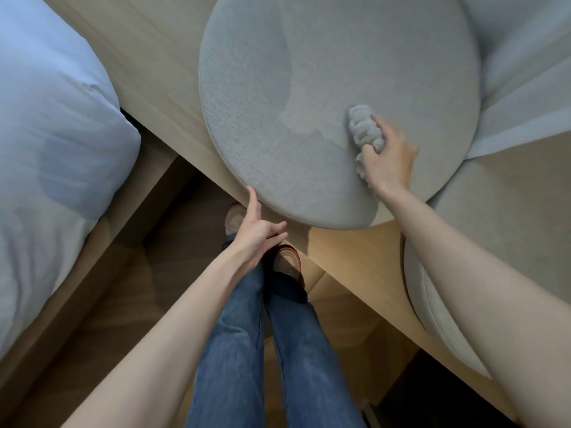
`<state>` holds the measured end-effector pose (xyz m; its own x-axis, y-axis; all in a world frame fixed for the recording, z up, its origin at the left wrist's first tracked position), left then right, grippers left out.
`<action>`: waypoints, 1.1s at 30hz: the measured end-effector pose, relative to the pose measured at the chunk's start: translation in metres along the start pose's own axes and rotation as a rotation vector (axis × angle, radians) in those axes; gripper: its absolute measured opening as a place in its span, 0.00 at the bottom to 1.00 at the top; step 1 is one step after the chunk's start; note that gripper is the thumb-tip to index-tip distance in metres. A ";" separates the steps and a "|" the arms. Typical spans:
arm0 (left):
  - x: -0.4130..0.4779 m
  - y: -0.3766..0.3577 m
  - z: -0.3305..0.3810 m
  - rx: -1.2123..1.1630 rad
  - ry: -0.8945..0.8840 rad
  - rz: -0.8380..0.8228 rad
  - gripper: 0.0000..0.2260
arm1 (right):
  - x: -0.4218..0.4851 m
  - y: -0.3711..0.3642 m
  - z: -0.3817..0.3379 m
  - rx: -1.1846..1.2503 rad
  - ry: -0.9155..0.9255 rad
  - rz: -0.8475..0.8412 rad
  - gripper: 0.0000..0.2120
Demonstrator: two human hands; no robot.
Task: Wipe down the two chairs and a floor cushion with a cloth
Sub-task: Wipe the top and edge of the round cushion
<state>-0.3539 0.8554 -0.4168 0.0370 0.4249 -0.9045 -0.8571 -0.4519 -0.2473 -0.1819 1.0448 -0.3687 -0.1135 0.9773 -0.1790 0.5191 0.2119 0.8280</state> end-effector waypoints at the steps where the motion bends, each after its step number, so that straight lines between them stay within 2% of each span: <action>1: 0.000 -0.004 -0.001 -0.007 0.001 -0.004 0.44 | -0.004 -0.010 0.000 -0.024 -0.009 -0.013 0.26; 4: 0.003 -0.011 -0.002 -0.038 -0.008 -0.012 0.44 | -0.050 -0.051 -0.022 -0.023 0.122 -0.101 0.27; 7: 0.005 -0.013 -0.002 -0.055 -0.019 -0.013 0.45 | -0.109 -0.079 -0.037 0.101 0.312 -0.335 0.27; 9: 0.005 -0.014 -0.005 -0.016 -0.034 0.002 0.46 | -0.137 -0.082 -0.032 0.146 0.347 -0.473 0.25; 11: 0.005 -0.014 -0.013 0.020 -0.037 0.002 0.46 | -0.143 -0.064 -0.021 0.201 0.276 -0.388 0.23; 13: 0.005 -0.012 -0.022 0.044 -0.016 0.020 0.44 | -0.129 -0.032 -0.007 0.245 0.167 -0.176 0.24; 15: 0.004 -0.013 -0.030 0.081 0.008 0.042 0.43 | -0.103 0.003 0.013 0.213 0.104 0.017 0.26; 17: 0.005 -0.018 -0.033 0.088 0.019 0.048 0.43 | -0.070 0.029 0.035 0.131 0.065 0.101 0.27; 19: 0.008 -0.024 -0.033 0.080 0.022 0.043 0.44 | -0.047 0.032 0.049 0.071 0.022 0.082 0.28; 22: 0.012 -0.029 -0.032 0.076 0.020 0.045 0.45 | -0.060 -0.006 0.043 0.091 -0.027 -0.003 0.28; 26: 0.011 -0.030 -0.031 0.093 0.024 0.055 0.44 | -0.119 -0.052 0.017 0.158 0.072 -0.129 0.29; 29: 0.009 -0.030 -0.030 0.112 0.030 0.064 0.43 | -0.136 -0.055 0.018 0.258 0.106 -0.240 0.29; 31: 0.008 -0.028 -0.029 0.132 0.037 0.070 0.42 | -0.130 -0.036 0.024 0.276 0.115 -0.190 0.27; 33: 0.007 -0.025 -0.028 0.155 0.043 0.069 0.42 | -0.113 -0.001 0.044 0.290 0.046 -0.007 0.27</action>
<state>-0.3173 0.8476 -0.4269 -0.0052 0.3613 -0.9324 -0.9272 -0.3510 -0.1309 -0.1324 0.9345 -0.3730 -0.1531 0.9761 -0.1543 0.7381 0.2168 0.6389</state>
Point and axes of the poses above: each hand's wrist, its own x-axis towards the middle knuckle, its own y-axis out of the back of the hand, z = x × y, the point moved 7 cm from there along x, towards the middle knuckle, and after that the axes turned 7 degrees about y, right-handed, at the moved point
